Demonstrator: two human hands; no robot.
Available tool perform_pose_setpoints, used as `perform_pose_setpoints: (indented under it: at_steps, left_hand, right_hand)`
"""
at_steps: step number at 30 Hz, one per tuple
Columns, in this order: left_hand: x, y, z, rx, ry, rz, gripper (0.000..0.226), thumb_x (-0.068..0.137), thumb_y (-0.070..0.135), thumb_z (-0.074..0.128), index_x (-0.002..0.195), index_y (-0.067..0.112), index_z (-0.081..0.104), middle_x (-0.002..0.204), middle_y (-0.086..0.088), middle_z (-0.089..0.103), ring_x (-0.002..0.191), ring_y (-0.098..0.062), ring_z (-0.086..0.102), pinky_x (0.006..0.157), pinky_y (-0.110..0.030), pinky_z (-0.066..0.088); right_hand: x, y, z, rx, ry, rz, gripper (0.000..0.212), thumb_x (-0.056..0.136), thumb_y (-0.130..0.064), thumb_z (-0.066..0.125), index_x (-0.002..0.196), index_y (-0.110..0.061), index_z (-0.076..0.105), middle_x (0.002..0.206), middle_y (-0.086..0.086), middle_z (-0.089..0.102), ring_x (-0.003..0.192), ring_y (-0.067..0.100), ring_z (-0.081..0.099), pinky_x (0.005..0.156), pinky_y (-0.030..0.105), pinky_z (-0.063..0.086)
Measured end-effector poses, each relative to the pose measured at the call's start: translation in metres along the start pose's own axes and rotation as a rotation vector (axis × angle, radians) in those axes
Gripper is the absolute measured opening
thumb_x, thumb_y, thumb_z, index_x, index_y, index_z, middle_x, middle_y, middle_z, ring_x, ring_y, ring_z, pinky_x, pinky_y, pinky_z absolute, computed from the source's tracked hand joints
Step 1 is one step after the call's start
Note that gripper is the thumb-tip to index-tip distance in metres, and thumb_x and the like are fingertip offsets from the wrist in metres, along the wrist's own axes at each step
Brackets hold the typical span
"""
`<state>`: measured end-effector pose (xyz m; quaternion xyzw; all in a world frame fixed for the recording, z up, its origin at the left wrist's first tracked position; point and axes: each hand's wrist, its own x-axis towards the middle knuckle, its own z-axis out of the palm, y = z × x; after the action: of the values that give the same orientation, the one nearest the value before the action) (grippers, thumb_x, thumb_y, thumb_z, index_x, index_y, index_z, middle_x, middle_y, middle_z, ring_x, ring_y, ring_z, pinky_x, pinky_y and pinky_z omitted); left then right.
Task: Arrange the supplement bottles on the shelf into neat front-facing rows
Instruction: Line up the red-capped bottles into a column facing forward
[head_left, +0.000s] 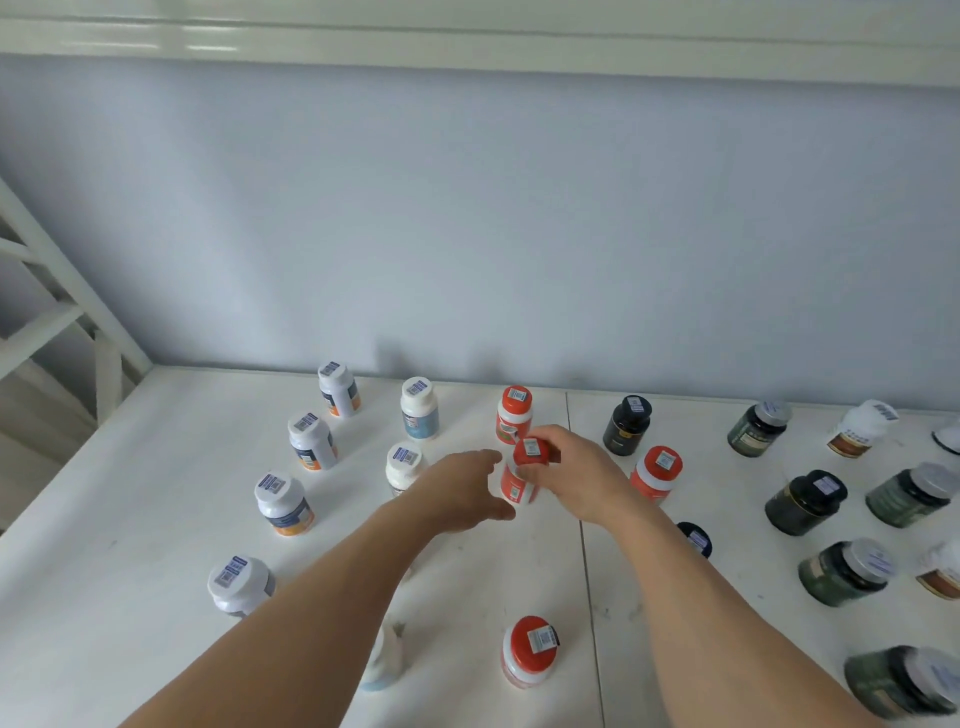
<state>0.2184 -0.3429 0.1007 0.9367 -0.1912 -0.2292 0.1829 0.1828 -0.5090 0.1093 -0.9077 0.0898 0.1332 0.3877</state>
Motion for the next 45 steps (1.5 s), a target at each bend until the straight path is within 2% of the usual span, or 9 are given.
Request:
perform_pose_setpoints:
  at_steps: [5, 10, 14, 24, 26, 30, 34, 38, 45]
  left_hand:
    - [0.002, 0.002, -0.003, -0.2, -0.038, -0.003, 0.05, 0.081, 0.036, 0.072, 0.127, 0.022, 0.057, 0.125, 0.005, 0.062, 0.111, -0.016, 0.058, 0.097, -0.03, 0.048]
    - [0.003, 0.002, -0.011, -0.294, -0.037, 0.016, 0.032, 0.083, 0.033, 0.07, 0.112, 0.019, 0.066, 0.109, 0.003, 0.068, 0.099, -0.018, 0.063, 0.093, -0.036, 0.051]
    - [0.001, 0.002, -0.015, -0.342, -0.064, 0.056, 0.028, 0.086, 0.031, 0.068, 0.11, 0.016, 0.066, 0.108, 0.001, 0.069, 0.099, -0.018, 0.063, 0.092, -0.031, 0.05]
    - [0.004, -0.002, -0.02, -0.384, -0.092, 0.094, 0.031, 0.086, 0.031, 0.069, 0.113, 0.018, 0.067, 0.111, 0.001, 0.07, 0.103, -0.019, 0.064, 0.097, -0.035, 0.049]
    - [0.005, -0.002, -0.019, -0.295, -0.089, 0.1, 0.037, 0.086, 0.034, 0.068, 0.119, 0.018, 0.064, 0.117, 0.001, 0.068, 0.106, -0.019, 0.063, 0.098, -0.033, 0.048]
    - [0.011, -0.004, -0.018, 0.138, 0.011, 0.139, 0.054, 0.089, 0.036, 0.064, 0.138, 0.019, 0.048, 0.136, 0.0, 0.056, 0.121, -0.02, 0.055, 0.102, -0.032, 0.044]
    - [0.016, -0.005, -0.013, 0.384, 0.084, 0.205, 0.045, 0.092, 0.033, 0.059, 0.134, 0.019, 0.05, 0.129, -0.002, 0.059, 0.113, -0.022, 0.059, 0.091, -0.035, 0.052]
    - [0.019, -0.004, -0.009, 0.426, 0.09, 0.218, 0.041, 0.092, 0.031, 0.06, 0.13, 0.019, 0.052, 0.125, -0.002, 0.061, 0.108, -0.022, 0.061, 0.087, -0.038, 0.055]
    - [0.02, 0.0, -0.012, 0.413, 0.083, 0.181, 0.049, 0.094, 0.03, 0.059, 0.14, 0.019, 0.045, 0.135, -0.002, 0.056, 0.118, -0.023, 0.057, 0.095, -0.036, 0.051]
  right_hand:
    - [-0.002, -0.005, -0.012, 0.048, 0.003, -0.051, 0.055, 0.087, -0.039, 0.068, 0.137, -0.028, 0.047, 0.133, -0.009, 0.057, 0.12, 0.015, 0.055, 0.103, 0.034, 0.043]
    - [-0.002, -0.01, -0.014, 0.069, 0.08, -0.061, 0.053, 0.083, -0.045, 0.07, 0.131, -0.027, 0.054, 0.126, -0.009, 0.062, 0.112, 0.014, 0.059, 0.099, 0.038, 0.049]
    - [-0.003, -0.016, -0.015, 0.038, 0.131, -0.062, 0.053, 0.083, -0.051, 0.068, 0.128, -0.025, 0.057, 0.123, -0.007, 0.063, 0.11, 0.015, 0.06, 0.097, 0.039, 0.05]
    - [-0.001, -0.019, -0.015, 0.031, 0.152, -0.04, 0.051, 0.085, -0.05, 0.066, 0.127, -0.023, 0.058, 0.124, -0.005, 0.064, 0.109, 0.016, 0.061, 0.096, 0.04, 0.051]
    - [-0.001, -0.018, -0.014, 0.034, 0.143, -0.034, 0.051, 0.085, -0.05, 0.066, 0.128, -0.025, 0.058, 0.125, -0.006, 0.064, 0.111, 0.016, 0.061, 0.098, 0.041, 0.05]
    - [0.001, -0.011, -0.007, 0.05, 0.091, -0.005, 0.054, 0.084, -0.042, 0.07, 0.133, -0.025, 0.053, 0.131, -0.007, 0.06, 0.119, 0.017, 0.058, 0.104, 0.043, 0.045]
    - [0.001, -0.003, 0.004, 0.06, 0.058, 0.022, 0.055, 0.084, -0.041, 0.071, 0.134, -0.026, 0.052, 0.132, -0.007, 0.059, 0.118, 0.017, 0.058, 0.105, 0.042, 0.044]
    - [-0.001, 0.005, 0.014, 0.055, 0.021, 0.044, 0.056, 0.084, -0.042, 0.071, 0.134, -0.027, 0.049, 0.134, -0.007, 0.057, 0.121, 0.018, 0.056, 0.107, 0.043, 0.042]
    - [0.001, 0.009, 0.012, 0.068, -0.055, 0.03, 0.062, 0.086, -0.03, 0.071, 0.141, -0.027, 0.041, 0.141, -0.005, 0.051, 0.128, 0.019, 0.05, 0.11, 0.042, 0.036]
